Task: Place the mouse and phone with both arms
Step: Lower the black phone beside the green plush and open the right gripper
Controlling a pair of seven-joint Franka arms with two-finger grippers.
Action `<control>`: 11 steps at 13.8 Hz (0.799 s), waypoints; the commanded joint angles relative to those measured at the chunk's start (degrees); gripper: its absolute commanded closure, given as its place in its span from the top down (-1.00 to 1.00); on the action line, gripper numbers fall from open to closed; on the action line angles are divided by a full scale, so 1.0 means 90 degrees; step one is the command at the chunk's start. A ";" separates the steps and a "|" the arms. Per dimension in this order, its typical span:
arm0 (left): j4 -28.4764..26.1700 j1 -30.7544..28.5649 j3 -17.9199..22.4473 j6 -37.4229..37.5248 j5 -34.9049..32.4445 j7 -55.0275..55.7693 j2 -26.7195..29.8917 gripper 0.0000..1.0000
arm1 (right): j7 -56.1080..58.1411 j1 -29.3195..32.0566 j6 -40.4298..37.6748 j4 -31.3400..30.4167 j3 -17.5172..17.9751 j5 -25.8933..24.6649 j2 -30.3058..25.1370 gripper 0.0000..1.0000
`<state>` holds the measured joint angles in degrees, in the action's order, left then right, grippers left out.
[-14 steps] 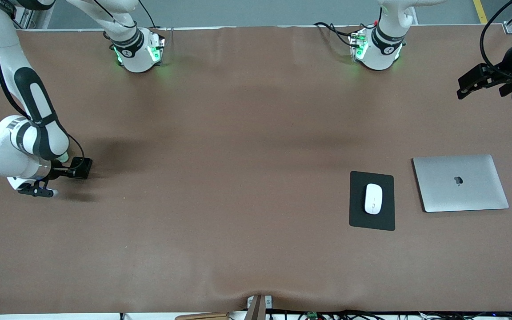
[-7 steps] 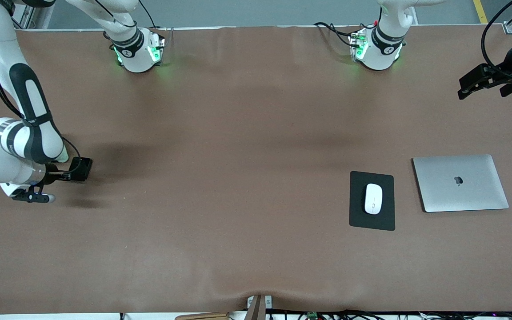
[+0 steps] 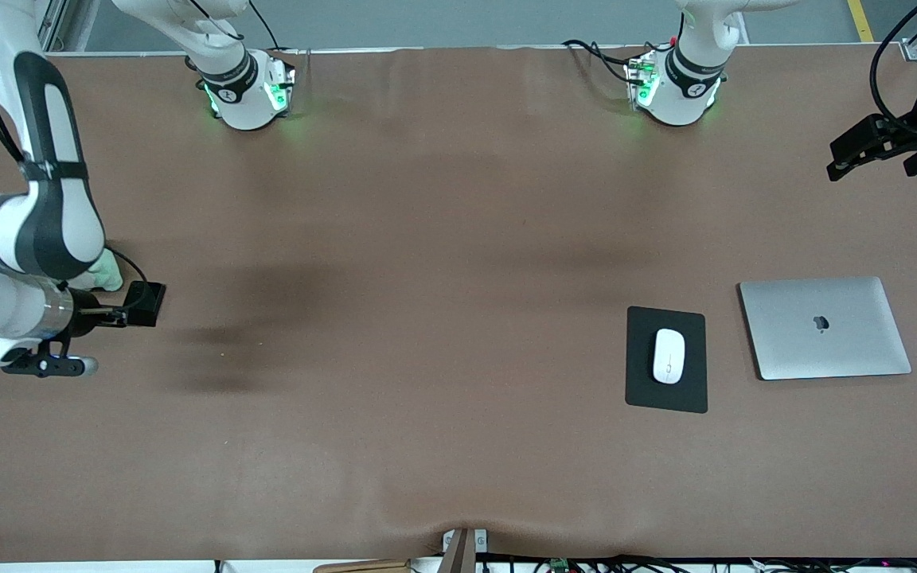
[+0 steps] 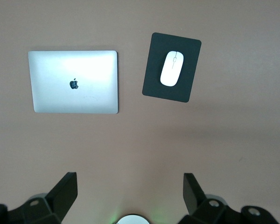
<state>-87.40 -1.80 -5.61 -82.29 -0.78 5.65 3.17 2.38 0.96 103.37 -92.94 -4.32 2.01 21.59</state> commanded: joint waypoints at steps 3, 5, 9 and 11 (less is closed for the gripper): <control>0.0160 -0.0025 0.0008 0.0042 0.0057 -0.0091 -0.0069 1.00 | -0.0274 -0.0185 -0.0996 0.0180 0.0011 -0.0029 -0.1068 1.00; 0.0160 -0.0025 0.0008 0.0042 0.0067 -0.0091 -0.0069 1.00 | -0.0284 -0.0069 -0.1454 0.0180 0.0196 -0.0009 -0.1508 1.00; 0.0160 -0.0034 0.0008 0.0042 0.0067 -0.0081 -0.0069 1.00 | -0.0293 -0.0028 -0.2167 0.0180 0.0285 0.0001 -0.2357 1.00; 0.0160 -0.0034 0.0018 0.0052 0.0067 -0.0081 -0.0060 1.00 | -0.0293 0.0030 -0.2471 0.0247 0.0265 0.0059 -0.2603 1.00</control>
<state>-87.10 -1.84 -5.55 -82.29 -0.78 5.65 2.96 0.54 -0.14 82.82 -89.90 -2.72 2.05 0.90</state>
